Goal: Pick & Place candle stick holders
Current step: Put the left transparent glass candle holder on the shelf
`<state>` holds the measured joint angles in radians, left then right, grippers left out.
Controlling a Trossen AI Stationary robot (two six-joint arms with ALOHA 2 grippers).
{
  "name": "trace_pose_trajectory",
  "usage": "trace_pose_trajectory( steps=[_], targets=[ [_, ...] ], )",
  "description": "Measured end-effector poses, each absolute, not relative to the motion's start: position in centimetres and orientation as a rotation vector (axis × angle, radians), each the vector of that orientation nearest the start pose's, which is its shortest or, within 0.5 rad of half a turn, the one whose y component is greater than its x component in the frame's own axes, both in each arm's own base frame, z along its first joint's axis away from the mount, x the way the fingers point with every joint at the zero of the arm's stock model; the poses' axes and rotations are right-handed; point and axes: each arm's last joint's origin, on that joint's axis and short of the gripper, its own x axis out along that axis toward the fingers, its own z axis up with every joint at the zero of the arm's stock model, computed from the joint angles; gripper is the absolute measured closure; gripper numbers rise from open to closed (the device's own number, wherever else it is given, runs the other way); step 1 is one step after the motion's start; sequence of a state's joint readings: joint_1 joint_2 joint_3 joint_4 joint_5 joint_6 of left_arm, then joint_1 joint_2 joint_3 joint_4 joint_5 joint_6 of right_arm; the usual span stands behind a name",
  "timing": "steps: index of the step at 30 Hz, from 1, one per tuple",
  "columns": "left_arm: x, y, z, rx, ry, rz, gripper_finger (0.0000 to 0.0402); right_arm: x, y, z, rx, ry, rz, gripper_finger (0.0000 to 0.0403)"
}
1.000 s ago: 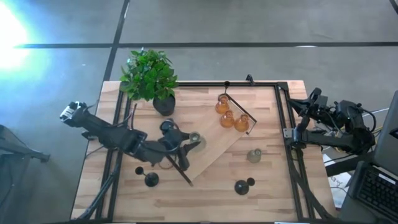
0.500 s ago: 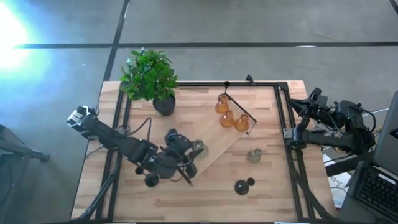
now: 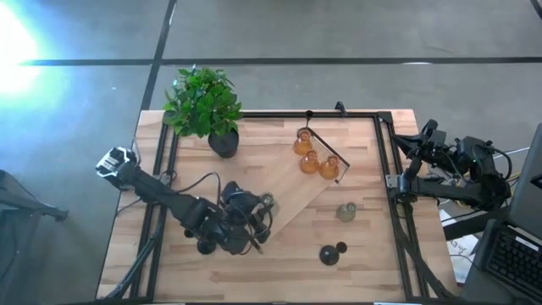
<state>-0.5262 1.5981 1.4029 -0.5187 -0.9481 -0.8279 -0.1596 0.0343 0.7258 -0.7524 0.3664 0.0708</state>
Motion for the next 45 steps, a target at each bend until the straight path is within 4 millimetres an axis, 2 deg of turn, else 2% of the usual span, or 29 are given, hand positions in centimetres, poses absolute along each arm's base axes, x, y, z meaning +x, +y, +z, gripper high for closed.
trace_pose_trajectory(
  steps=[8,17,33,45],
  targets=[
    [31.0,-15.2,30.9,-0.246,0.344,0.646,0.0283,0.0,-1.0,30.9,0.063,0.043,-0.528,0.0394],
    [30.5,-15.1,28.4,-0.245,0.364,0.671,0.0283,0.0,-1.0,30.9,0.063,0.043,-0.528,0.0394],
    [30.4,-15.1,28.3,-0.219,0.394,0.641,0.0283,0.0,-1.0,30.9,0.063,0.043,-0.527,0.0394],
    [30.9,-15.3,27.5,-0.208,0.386,0.650,0.0281,0.0,-1.0,30.9,0.063,0.042,-0.528,0.0394]
  ],
)
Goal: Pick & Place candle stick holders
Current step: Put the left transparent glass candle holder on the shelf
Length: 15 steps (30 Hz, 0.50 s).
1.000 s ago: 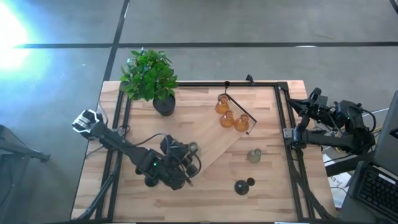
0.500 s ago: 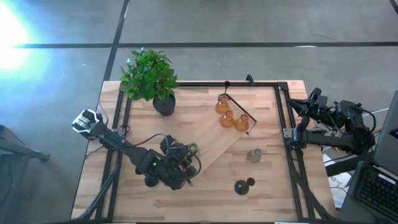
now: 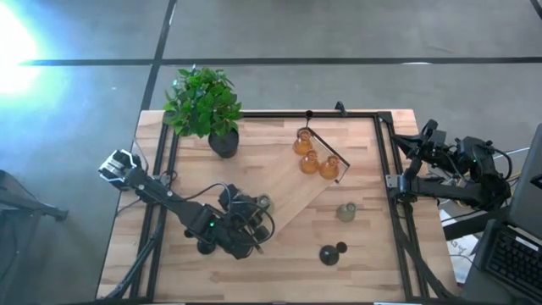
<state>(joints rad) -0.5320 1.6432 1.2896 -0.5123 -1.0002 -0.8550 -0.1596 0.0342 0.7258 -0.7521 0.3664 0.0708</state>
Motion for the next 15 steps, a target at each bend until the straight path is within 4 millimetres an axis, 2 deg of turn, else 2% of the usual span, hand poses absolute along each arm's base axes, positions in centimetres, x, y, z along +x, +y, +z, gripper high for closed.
trace_pose_trajectory(
  steps=[6,15],
  targets=[
    [30.89,-15.44,27.47,-0.209,0.389,0.641,0.0247,-0.05,-1.04,30.92,0.063,0.042,-0.528,0.0394],
    [30.98,-15.63,27.58,-0.218,0.384,0.625,0.0241,-0.04,-1.04,30.92,0.063,0.043,-0.528,0.0394]
  ],
)
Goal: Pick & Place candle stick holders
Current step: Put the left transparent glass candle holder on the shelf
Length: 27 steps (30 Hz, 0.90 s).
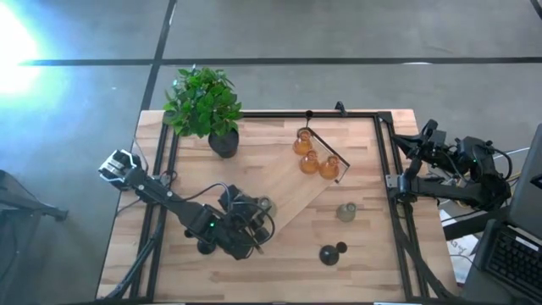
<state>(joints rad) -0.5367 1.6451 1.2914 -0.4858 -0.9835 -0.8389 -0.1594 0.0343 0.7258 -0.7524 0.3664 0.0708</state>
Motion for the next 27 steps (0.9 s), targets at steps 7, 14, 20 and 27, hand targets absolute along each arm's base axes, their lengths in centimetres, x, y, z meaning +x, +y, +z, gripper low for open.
trace_pose_trajectory(
  steps=[7,14,20,27],
  targets=[
    [31.04,-15.73,27.73,-0.228,0.380,0.618,0.0239,-0.04,-1.04,30.92,0.063,0.043,-0.528,0.0394],
    [31.09,-15.76,27.81,-0.231,0.378,0.612,0.0239,-0.05,-1.04,30.93,0.063,0.042,-0.527,0.0394],
    [31.01,-15.79,27.98,-0.236,0.385,0.597,0.0238,-0.05,-1.04,30.92,0.063,0.043,-0.528,0.0394],
    [31.05,-15.86,28.17,-0.242,0.377,0.587,0.0230,-0.05,-1.04,30.92,0.063,0.042,-0.528,0.0394]
  ],
)
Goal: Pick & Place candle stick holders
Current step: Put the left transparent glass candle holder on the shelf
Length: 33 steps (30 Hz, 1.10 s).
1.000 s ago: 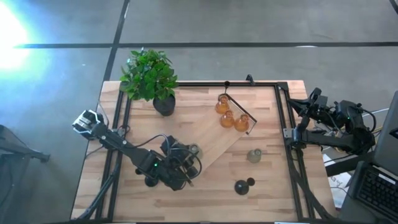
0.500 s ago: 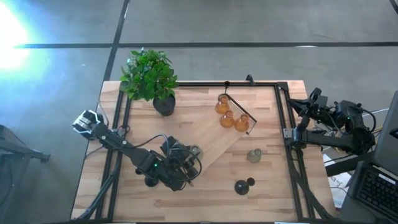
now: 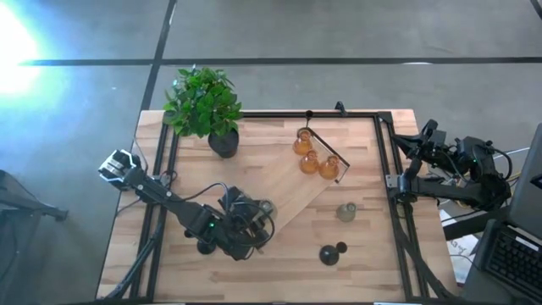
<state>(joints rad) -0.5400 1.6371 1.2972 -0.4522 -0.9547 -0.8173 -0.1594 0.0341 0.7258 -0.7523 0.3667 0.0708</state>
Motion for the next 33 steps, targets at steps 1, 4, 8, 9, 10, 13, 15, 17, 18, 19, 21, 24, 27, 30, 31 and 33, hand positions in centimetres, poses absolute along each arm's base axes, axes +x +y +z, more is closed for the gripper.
trace_pose_trajectory(
  steps=[1,4,8,9,10,13,15,17,18,19,21,24,27,30,31,33],
  targets=[
    [31.1,-15.9,28.2,-0.247,0.372,0.585,0.0224,0.0,-1.0,30.9,0.063,0.043,-0.528,0.0394],
    [31.2,-15.9,28.3,-0.248,0.366,0.575,0.0204,0.0,-1.0,30.9,0.063,0.043,-0.528,0.0394],
    [31.2,-16.0,28.3,-0.237,0.371,0.569,0.0174,0.0,-1.0,30.9,0.063,0.043,-0.528,0.0394],
    [31.2,-16.0,28.3,-0.238,0.375,0.564,0.0169,0.0,-1.0,30.9,0.063,0.043,-0.528,0.0394],
    [31.2,-16.0,28.3,-0.240,0.379,0.556,0.0166,0.0,-1.0,30.9,0.063,0.042,-0.528,0.0394],
    [31.2,-16.1,28.5,-0.239,0.380,0.546,0.0164,0.0,-1.0,30.9,0.063,0.043,-0.528,0.0394],
    [31.3,-16.2,28.8,-0.240,0.373,0.541,0.0165,0.0,-1.0,30.9,0.063,0.042,-0.528,0.0394],
    [31.3,-16.2,29.2,-0.237,0.368,0.537,0.0165,0.0,-1.0,30.9,0.063,0.042,-0.528,0.0394],
    [31.3,-16.2,29.3,-0.235,0.366,0.536,0.0165,0.0,-1.0,30.9,0.063,0.043,-0.528,0.0394],
    [31.3,-16.2,29.4,-0.234,0.365,0.535,0.0165,0.0,-1.0,30.9,0.063,0.042,-0.528,0.0394],
    [31.3,-16.3,29.5,-0.223,0.366,0.531,0.0166,0.0,-1.0,30.9,0.063,0.043,-0.527,0.0394],
    [31.3,-16.4,29.8,-0.213,0.365,0.525,0.0166,0.0,-1.0,30.9,0.063,0.043,-0.528,0.0394],
    [31.3,-16.4,30.0,-0.200,0.367,0.525,0.0166,0.0,-1.0,30.9,0.063,0.043,-0.528,0.0394],
    [31.3,-16.4,30.3,-0.199,0.363,0.525,0.0166,0.0,-1.0,30.9,0.063,0.043,-0.528,0.0394],
    [31.3,-16.4,30.4,-0.194,0.362,0.526,0.0166,0.0,-1.0,30.9,0.062,0.043,-0.528,0.0394],
    [31.3,-16.4,30.7,-0.182,0.360,0.527,0.0166,0.0,-1.0,30.9,0.063,0.043,-0.528,0.0394]
  ],
)
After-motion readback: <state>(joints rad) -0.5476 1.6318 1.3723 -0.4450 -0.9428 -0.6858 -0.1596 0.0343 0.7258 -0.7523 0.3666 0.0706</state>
